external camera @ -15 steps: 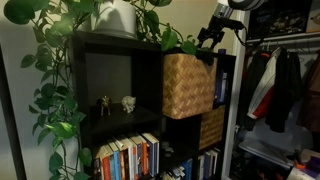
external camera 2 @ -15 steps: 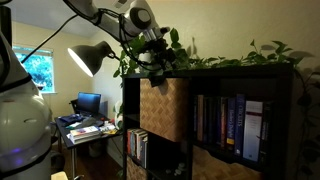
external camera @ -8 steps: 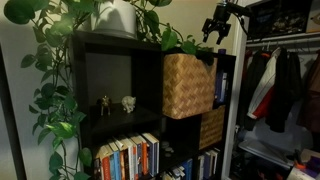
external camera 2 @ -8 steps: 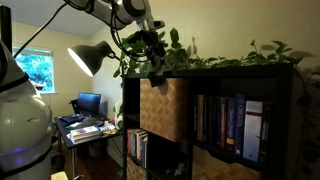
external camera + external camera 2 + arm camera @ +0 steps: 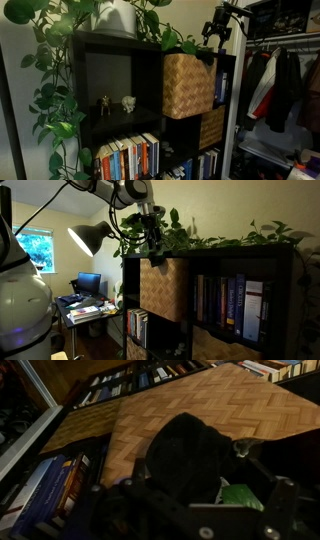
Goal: Pull out the topmost basket, pick up the black clothing from the top of the book shelf and put it inside the basket, push the basket backwards
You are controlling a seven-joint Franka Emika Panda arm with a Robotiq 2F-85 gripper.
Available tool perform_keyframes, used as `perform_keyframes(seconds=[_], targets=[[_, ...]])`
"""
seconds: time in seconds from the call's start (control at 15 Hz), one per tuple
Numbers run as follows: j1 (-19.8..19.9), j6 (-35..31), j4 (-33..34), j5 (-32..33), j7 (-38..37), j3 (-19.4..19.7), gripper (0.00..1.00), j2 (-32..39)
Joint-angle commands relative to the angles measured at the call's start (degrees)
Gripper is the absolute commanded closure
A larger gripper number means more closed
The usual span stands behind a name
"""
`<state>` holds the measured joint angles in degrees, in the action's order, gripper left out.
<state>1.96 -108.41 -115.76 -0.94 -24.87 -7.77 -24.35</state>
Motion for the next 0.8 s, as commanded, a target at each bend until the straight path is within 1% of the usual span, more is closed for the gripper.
perform_keyframes(seconds=[0.0,0.2,0.53,0.6,0.73], targets=[[0.8,-0.9,-0.5,0.2,-6.3,-0.7,0.00,1.6],[0.8,-0.5,-0.5,0.5,-10.1,-0.9,0.00,3.1],[0.8,-5.2,-1.9,0.9,-16.1,-0.8,0.01,4.4],[0.7,-6.2,-2.1,1.0,-17.1,-0.8,0.24,4.6],[0.6,-7.8,-2.3,1.3,-18.8,-0.7,0.27,5.0]])
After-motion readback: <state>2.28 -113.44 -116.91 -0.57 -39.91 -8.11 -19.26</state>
